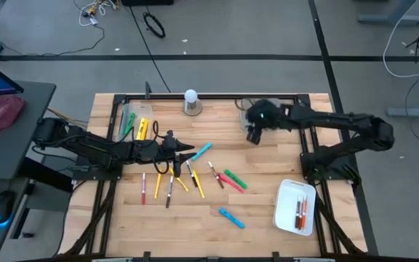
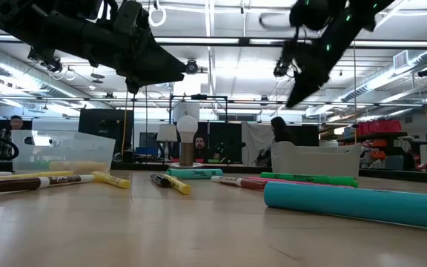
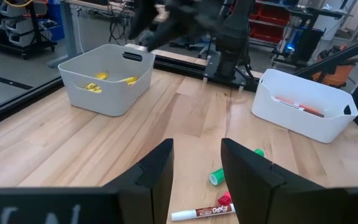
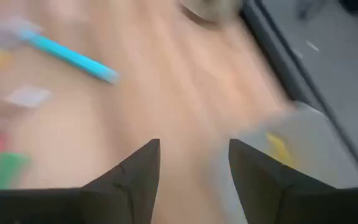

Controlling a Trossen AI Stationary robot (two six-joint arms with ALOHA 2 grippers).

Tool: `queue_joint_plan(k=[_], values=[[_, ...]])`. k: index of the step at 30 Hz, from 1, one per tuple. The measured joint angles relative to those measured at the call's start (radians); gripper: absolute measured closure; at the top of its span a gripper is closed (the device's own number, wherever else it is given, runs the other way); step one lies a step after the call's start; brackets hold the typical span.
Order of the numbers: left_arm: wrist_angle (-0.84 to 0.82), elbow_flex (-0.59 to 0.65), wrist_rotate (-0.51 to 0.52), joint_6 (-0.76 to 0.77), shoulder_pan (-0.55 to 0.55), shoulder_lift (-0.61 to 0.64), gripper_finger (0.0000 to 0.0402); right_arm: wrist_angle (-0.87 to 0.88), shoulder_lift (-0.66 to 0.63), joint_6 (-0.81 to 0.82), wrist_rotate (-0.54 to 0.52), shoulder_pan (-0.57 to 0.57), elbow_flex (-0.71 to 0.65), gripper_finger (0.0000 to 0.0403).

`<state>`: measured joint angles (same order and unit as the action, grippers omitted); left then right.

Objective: Pick & Place Markers
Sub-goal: Put the brown marker into the white bin

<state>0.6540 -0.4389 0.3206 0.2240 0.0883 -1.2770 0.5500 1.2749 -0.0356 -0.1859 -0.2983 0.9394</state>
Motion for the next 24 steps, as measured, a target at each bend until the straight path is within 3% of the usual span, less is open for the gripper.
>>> queue_joint_plan(k=[4,12,19,24], values=[[0.0,0.0,0.0,-0.001,0.0,0.0,0.0262,-0.123,-0.004,0.088,0.009,0.189,-0.001,0.0224],[0.0,0.0,-0.004,-0.004,0.005,0.0,0.0262,-0.659,0.067,0.107,0.01,0.504,-0.153,0.0246],[0.008,0.0,-0.032,-0.084,0.036,0.0,0.0262,-1.188,0.158,0.161,-0.016,0.62,-0.358,0.0257],[0.03,-0.001,-0.124,-0.137,0.051,-0.014,0.0262,-1.4,0.171,0.185,-0.016,0.64,-0.442,0.0262]])
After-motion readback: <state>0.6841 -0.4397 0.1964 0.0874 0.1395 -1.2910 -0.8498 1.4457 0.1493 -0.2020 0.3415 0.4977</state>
